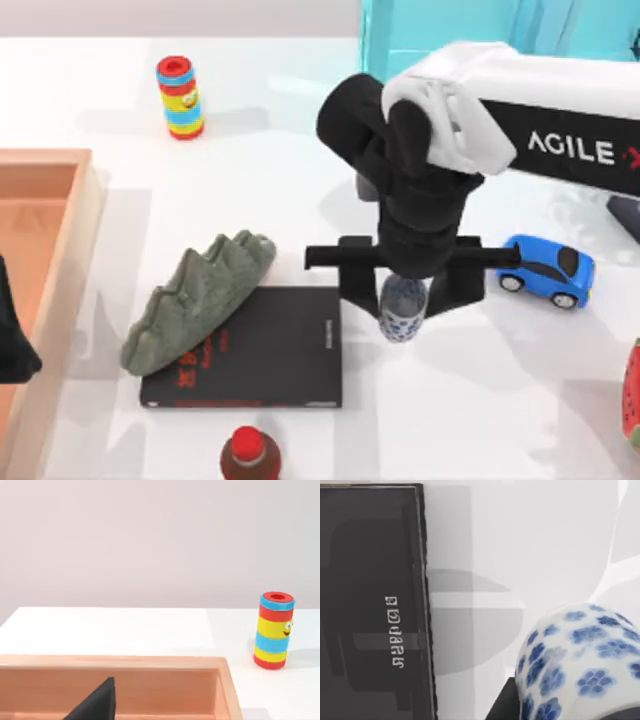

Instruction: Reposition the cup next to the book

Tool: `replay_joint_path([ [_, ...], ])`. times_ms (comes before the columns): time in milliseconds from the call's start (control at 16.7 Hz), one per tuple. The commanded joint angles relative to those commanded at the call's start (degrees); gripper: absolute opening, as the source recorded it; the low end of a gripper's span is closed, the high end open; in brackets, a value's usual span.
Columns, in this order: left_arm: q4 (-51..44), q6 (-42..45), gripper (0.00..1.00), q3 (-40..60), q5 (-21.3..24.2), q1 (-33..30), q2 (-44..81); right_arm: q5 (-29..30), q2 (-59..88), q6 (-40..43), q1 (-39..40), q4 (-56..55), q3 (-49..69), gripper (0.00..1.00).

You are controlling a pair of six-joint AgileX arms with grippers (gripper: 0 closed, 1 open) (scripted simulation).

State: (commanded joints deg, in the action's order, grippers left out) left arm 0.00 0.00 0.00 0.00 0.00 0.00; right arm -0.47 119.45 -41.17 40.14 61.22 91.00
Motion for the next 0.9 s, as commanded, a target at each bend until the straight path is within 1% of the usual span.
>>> replay_joint_path([
  [180,0.0,0.0,1.0,0.0,0.0,0.0,0.0,0.0,0.0,0.0,0.0,0.0,0.0,0.0],
  [900,0.0,0.0,1.0,0.0,0.0,0.0,0.0,0.0,0.0,0.0,0.0,0.0,0.0,0.9],
])
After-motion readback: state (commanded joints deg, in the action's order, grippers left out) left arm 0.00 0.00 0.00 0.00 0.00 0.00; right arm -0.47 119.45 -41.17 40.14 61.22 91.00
